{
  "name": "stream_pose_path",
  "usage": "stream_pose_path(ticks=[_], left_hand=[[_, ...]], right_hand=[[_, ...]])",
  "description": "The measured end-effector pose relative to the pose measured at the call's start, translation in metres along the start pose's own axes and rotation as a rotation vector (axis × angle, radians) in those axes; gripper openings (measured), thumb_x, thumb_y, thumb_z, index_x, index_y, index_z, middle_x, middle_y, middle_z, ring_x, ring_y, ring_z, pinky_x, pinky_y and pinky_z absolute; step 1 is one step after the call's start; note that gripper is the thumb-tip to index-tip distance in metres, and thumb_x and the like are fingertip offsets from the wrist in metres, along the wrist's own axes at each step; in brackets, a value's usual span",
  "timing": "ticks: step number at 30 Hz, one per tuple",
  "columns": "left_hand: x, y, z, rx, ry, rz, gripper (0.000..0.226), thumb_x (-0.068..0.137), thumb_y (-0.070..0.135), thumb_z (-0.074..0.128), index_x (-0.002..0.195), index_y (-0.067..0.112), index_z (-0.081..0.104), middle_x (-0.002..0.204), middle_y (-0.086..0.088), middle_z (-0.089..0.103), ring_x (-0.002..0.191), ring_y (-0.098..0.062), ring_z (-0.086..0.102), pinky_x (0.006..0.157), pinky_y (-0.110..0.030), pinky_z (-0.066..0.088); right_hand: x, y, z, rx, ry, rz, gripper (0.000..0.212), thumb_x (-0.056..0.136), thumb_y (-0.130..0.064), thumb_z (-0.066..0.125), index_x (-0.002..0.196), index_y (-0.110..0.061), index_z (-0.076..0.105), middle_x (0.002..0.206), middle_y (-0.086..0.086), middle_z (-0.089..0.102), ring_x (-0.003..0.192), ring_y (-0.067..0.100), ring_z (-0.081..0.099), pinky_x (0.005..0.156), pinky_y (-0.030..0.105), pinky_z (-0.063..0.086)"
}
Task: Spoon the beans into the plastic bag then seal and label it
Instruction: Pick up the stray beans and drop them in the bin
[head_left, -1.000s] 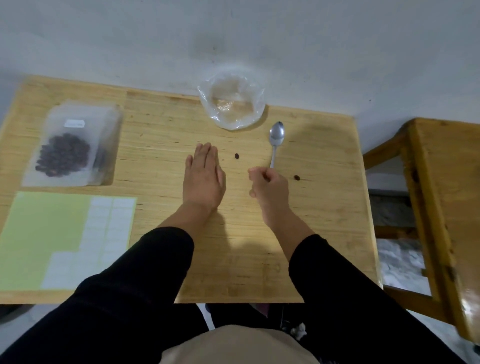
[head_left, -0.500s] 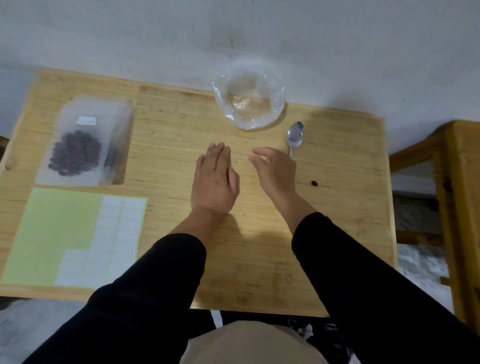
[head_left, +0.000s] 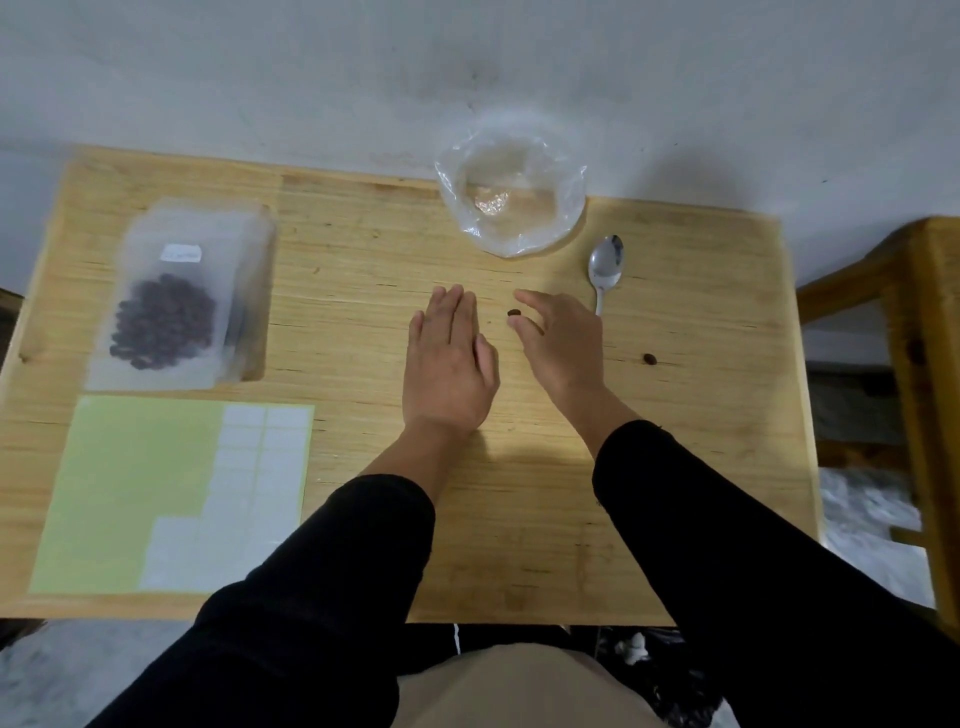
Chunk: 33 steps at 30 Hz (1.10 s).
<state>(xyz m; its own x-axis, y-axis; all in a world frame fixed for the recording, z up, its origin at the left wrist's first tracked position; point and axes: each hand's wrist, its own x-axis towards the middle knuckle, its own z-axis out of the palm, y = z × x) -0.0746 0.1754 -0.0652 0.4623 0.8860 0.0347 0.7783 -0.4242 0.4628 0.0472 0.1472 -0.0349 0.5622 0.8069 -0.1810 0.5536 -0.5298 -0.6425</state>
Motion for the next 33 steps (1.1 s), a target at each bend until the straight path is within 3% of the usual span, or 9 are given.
stream_pose_path(ticks=[6, 9, 12, 15, 19, 21, 24, 28, 33], left_hand=[[0.001, -0.002, 0.000, 0.014, -0.030, -0.004, 0.051, 0.096, 0.025, 0.030, 0.144, 0.006, 0.029, 0.153, -0.008, 0.026, 0.145, -0.020, 0.012, 0.119, -0.035, 0.003], [0.002, -0.004, 0.000, 0.023, -0.054, 0.004, 0.051, 0.096, 0.024, 0.029, 0.144, 0.006, 0.028, 0.153, -0.008, 0.025, 0.145, -0.021, 0.011, 0.119, -0.036, 0.005], [0.002, -0.005, -0.002, 0.032, -0.089, 0.024, 0.052, 0.097, 0.024, 0.030, 0.145, 0.007, 0.026, 0.154, -0.008, 0.024, 0.145, -0.022, 0.009, 0.119, -0.038, 0.005], [0.001, -0.007, -0.003, 0.033, -0.140, 0.069, 0.051, 0.098, 0.023, 0.030, 0.146, 0.008, 0.024, 0.155, -0.005, 0.021, 0.146, -0.020, 0.006, 0.119, -0.041, 0.004], [-0.002, -0.001, -0.003, -0.014, -0.188, 0.209, 0.051, 0.096, 0.020, 0.034, 0.145, 0.006, 0.026, 0.154, -0.007, 0.023, 0.146, -0.021, 0.008, 0.119, -0.040, 0.005], [-0.005, 0.007, 0.001, -0.038, -0.196, 0.246, 0.051, 0.096, 0.018, 0.035, 0.145, 0.005, 0.028, 0.154, -0.007, 0.024, 0.146, -0.021, 0.009, 0.119, -0.039, 0.005], [-0.013, 0.023, 0.010, -0.064, -0.197, 0.288, 0.049, 0.095, 0.014, 0.038, 0.142, 0.004, 0.033, 0.151, -0.010, 0.030, 0.145, -0.024, 0.014, 0.118, -0.041, 0.007], [-0.020, 0.039, 0.022, 0.007, -0.175, 0.275, 0.048, 0.096, 0.018, 0.036, 0.142, 0.003, 0.033, 0.151, -0.011, 0.030, 0.144, -0.026, 0.016, 0.117, -0.044, 0.010], [-0.022, 0.044, 0.023, 0.062, -0.160, 0.237, 0.051, 0.097, 0.025, 0.029, 0.145, 0.007, 0.027, 0.154, -0.007, 0.024, 0.145, -0.019, 0.010, 0.119, -0.039, 0.004]], right_hand=[[-0.004, -0.007, 0.012, -0.013, 0.105, 0.001, 0.016, 0.089, -0.017, 0.057, 0.097, -0.008, 0.068, 0.097, 0.008, 0.065, 0.091, 0.019, 0.059, 0.083, 0.024, 0.042], [-0.008, -0.015, 0.011, 0.041, 0.118, 0.085, 0.014, 0.088, -0.015, 0.054, 0.095, -0.006, 0.063, 0.089, 0.002, 0.061, 0.084, 0.014, 0.055, 0.077, 0.023, 0.041], [-0.018, -0.024, 0.005, 0.345, 0.188, 0.331, 0.008, 0.088, -0.020, 0.051, 0.088, -0.014, 0.057, 0.072, -0.009, 0.051, 0.065, 0.004, 0.048, 0.061, 0.018, 0.041], [-0.033, -0.027, -0.006, 0.699, 0.279, 0.592, 0.013, 0.088, -0.016, 0.046, 0.077, -0.012, 0.048, 0.060, -0.005, 0.045, 0.051, 0.006, 0.042, 0.045, 0.017, 0.038], [-0.052, -0.015, -0.022, 1.233, 0.419, 0.764, 0.023, 0.086, -0.002, 0.041, 0.066, -0.007, 0.050, 0.060, 0.006, 0.048, 0.049, 0.014, 0.044, 0.042, 0.023, 0.034], [-0.061, 0.000, -0.029, 1.145, 0.429, 0.775, 0.019, 0.084, -0.003, 0.048, 0.067, -0.008, 0.056, 0.059, 0.005, 0.050, 0.048, 0.013, 0.044, 0.041, 0.022, 0.033], [-0.071, 0.023, -0.040, 0.794, 0.438, 0.762, 0.016, 0.083, -0.019, 0.060, 0.067, -0.019, 0.064, 0.059, -0.003, 0.051, 0.051, 0.009, 0.044, 0.048, 0.021, 0.035], [-0.067, 0.049, -0.053, 0.464, 0.437, 0.631, 0.017, 0.087, -0.029, 0.059, 0.097, -0.022, 0.071, 0.079, -0.008, 0.061, 0.070, 0.001, 0.051, 0.071, 0.018, 0.045], [-0.053, 0.069, -0.067, 0.233, 0.363, 0.482, 0.028, 0.088, -0.031, 0.059, 0.113, -0.020, 0.067, 0.086, -0.005, 0.057, 0.084, 0.006, 0.051, 0.079, 0.008, 0.033]])
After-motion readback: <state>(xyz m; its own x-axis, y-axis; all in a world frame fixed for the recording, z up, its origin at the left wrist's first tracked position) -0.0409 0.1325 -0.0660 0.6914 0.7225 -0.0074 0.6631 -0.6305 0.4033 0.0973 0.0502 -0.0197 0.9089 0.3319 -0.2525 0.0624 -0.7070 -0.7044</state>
